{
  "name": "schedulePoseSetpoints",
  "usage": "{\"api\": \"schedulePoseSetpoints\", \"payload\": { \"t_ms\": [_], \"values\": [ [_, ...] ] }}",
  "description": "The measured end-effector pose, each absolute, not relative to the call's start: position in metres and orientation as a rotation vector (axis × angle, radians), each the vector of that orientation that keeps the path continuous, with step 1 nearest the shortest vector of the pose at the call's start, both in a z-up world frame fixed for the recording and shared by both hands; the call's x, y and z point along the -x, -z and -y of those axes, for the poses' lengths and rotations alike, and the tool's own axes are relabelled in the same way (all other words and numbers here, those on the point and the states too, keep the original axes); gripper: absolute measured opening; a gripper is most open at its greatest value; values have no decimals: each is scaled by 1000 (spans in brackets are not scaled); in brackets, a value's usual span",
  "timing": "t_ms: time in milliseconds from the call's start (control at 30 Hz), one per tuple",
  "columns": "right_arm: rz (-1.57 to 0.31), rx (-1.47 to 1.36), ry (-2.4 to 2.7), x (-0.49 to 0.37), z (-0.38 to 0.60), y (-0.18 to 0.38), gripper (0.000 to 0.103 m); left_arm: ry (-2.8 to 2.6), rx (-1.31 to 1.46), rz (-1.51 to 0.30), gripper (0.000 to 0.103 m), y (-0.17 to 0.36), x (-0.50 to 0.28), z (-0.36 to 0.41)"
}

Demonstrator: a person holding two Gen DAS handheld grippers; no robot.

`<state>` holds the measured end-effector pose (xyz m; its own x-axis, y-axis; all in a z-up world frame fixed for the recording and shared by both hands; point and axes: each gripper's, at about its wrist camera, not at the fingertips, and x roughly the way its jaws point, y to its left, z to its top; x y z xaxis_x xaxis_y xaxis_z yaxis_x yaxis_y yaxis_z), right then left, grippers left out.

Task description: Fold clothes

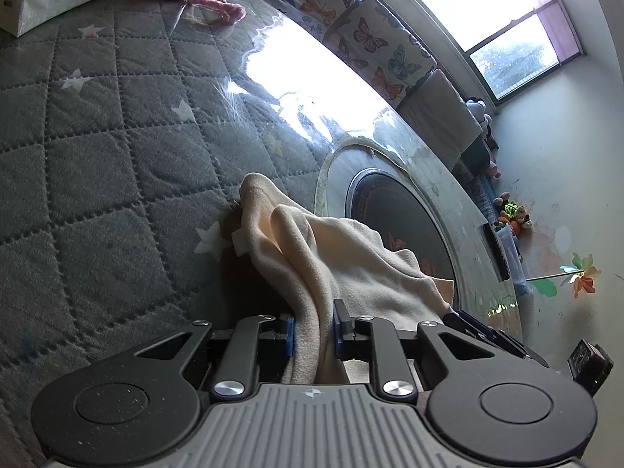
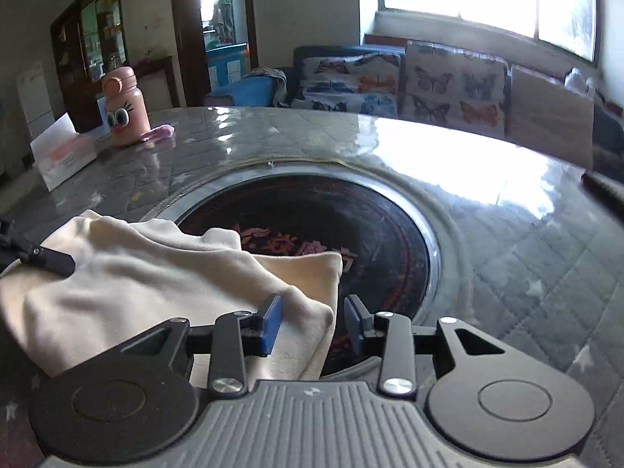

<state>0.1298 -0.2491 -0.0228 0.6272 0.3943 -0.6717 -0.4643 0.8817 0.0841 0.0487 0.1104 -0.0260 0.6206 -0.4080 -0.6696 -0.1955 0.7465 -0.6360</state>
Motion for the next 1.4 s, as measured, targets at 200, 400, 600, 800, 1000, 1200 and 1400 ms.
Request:
{"api": "schedulePoseSetpoints", "payload": {
  "t_ms": [200,400,600,800,1000,1200,1400],
  "values": [
    [-777,-14,-517,-139,260,29,34,131,727,-912,20,25,-51,-109],
    [-797,-77,-533,-138,264,27,10,125,702,-908,20,23,-53,-107],
    [-750,-54,-547,-128,251,6,8,130,659,-868,17,14,-48,-109],
    [-687,-29,-606,-128,224,-27,7,109,628,-798,16,-5,-38,-127],
    [-640,-5,-664,-139,178,-46,7,43,625,-724,16,-21,-29,-162],
    [-613,21,-718,-156,127,-53,7,-32,624,-670,16,-33,-24,-199],
    [-629,32,-747,-176,86,-44,8,-125,626,-680,17,-24,-24,-229]
  ]
}}
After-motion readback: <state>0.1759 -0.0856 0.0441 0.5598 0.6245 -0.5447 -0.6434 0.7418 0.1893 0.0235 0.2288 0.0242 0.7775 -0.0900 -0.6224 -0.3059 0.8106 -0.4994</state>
